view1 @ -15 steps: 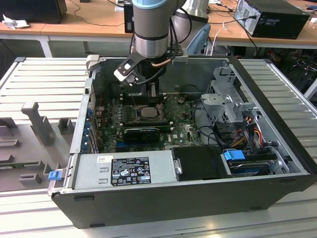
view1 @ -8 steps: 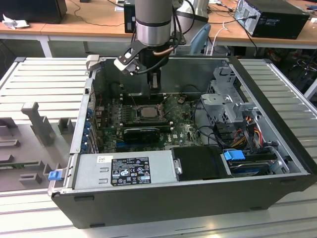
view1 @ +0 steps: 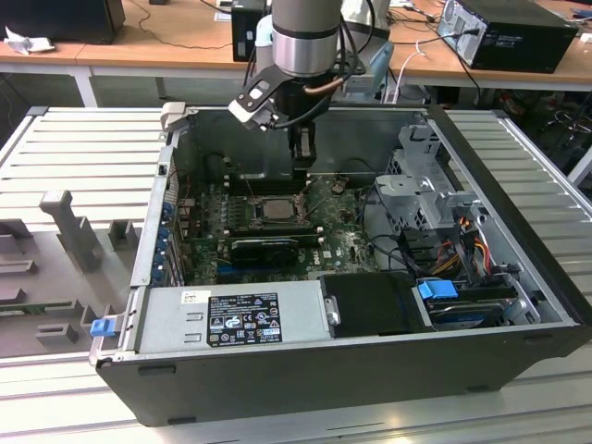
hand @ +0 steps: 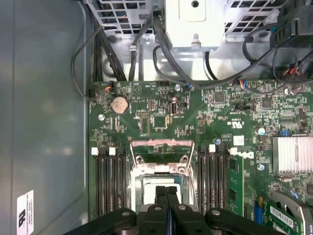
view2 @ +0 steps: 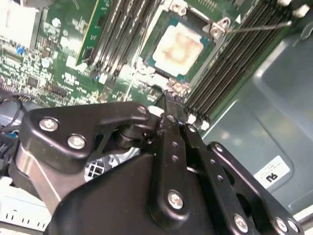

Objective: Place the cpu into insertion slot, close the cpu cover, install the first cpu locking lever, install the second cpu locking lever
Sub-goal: 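Close the cpu cover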

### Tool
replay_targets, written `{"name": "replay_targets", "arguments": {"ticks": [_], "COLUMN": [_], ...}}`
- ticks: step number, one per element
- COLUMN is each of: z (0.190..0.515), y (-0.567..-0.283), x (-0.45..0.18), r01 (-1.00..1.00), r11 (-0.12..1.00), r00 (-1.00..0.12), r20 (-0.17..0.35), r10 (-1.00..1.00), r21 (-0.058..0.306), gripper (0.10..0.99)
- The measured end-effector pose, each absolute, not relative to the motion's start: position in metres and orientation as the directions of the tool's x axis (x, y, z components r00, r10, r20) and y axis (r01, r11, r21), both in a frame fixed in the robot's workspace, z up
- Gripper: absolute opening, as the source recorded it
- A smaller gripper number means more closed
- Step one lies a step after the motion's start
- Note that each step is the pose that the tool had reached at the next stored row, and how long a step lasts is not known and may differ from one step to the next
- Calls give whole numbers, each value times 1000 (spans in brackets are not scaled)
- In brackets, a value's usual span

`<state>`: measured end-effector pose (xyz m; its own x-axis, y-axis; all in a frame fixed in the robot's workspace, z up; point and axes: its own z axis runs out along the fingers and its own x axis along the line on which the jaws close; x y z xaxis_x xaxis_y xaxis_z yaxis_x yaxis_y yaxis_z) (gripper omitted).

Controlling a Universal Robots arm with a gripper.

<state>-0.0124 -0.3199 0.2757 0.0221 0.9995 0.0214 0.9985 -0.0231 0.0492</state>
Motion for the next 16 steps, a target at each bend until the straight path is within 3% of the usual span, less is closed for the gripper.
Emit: {"name": "replay_targets", "arguments": {"ticks": [16], "z": [283], "y": [-320], "x": [37], "r01": [999], "r11": [-23], "r00": [22], "r20": [21], "r10": [1000], "r21": [32], "gripper": [106]}}
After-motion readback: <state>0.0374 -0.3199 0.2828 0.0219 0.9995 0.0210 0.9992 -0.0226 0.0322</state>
